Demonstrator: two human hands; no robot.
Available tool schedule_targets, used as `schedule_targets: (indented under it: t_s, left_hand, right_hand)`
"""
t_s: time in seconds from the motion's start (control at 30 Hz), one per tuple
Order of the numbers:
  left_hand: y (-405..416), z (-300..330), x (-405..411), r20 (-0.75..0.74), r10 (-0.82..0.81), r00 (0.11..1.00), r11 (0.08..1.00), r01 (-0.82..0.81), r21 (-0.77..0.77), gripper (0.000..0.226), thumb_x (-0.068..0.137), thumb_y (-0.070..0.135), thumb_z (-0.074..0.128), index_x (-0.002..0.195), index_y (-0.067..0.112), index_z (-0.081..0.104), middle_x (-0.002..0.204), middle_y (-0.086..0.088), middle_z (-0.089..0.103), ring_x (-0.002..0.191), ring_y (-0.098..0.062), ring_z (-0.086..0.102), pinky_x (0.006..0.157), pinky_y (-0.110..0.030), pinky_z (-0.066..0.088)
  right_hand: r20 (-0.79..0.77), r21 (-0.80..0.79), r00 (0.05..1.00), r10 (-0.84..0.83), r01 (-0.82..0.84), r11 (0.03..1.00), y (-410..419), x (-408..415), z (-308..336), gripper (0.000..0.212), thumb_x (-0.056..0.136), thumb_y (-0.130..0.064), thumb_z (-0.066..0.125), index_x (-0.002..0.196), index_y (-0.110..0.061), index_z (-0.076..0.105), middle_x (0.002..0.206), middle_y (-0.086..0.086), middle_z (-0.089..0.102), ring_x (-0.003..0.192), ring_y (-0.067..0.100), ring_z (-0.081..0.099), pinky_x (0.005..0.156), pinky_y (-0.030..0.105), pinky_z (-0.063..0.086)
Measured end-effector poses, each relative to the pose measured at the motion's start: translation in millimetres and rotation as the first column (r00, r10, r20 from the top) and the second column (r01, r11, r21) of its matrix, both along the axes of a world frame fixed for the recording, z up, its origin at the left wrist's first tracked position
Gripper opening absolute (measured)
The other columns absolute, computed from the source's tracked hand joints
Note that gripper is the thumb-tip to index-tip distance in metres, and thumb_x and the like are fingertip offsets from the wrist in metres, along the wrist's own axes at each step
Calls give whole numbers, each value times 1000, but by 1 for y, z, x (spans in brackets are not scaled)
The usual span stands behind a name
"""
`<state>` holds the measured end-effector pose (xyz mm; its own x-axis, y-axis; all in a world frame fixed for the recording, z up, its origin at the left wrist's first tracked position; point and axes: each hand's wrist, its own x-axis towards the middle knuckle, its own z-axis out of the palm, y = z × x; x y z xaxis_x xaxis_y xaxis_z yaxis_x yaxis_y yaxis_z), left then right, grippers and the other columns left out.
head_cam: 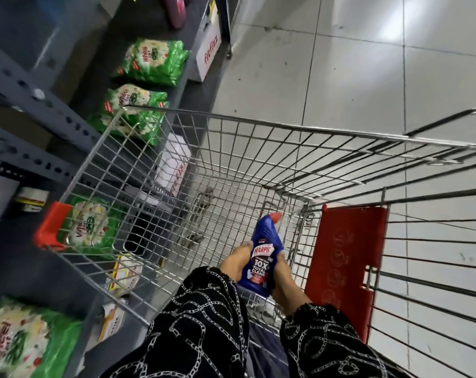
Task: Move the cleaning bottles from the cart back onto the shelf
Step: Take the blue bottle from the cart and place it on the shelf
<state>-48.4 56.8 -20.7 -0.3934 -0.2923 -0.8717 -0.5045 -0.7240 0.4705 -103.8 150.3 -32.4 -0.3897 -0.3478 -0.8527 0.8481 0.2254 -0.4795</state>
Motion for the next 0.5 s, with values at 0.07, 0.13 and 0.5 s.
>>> schedule_targets:
  t_s: [0.07, 0.13, 0.5]
  left_hand:
    - [-1, -1, -2, -25, 49, 999, 999, -48, 23, 31, 100, 33, 35, 89, 14, 57, 79, -14, 64, 67, -26, 60, 67, -35, 52]
    - [3, -4, 10, -48, 61, 997, 997, -58, 60, 35, 101, 32, 34, 111, 9, 57, 87, -14, 64, 72, -26, 60, 66, -34, 51]
    - [-11, 77, 47, -327, 0, 945, 987, -52, -150, 31, 98, 26, 45, 124, 12, 51, 95, -3, 65, 82, -20, 60, 75, -35, 48]
  right_hand:
    - [-43, -33, 999, 22, -24, 999, -4, -4, -1, 60, 100, -46, 20, 133, -4, 47, 124, 26, 59, 99, 34, 61, 91, 47, 49]
    - [-59, -62, 997, 49, -52, 997, 3, 0, -7, 58, 100, -46, 23, 133, -6, 48, 121, 22, 62, 92, 29, 63, 82, 42, 53]
    - [-275, -214, 956, 104, -166, 963, 15, 11, 66, 47, 89, -55, 47, 115, -19, 62, 86, -3, 79, 76, 15, 75, 54, 28, 57]
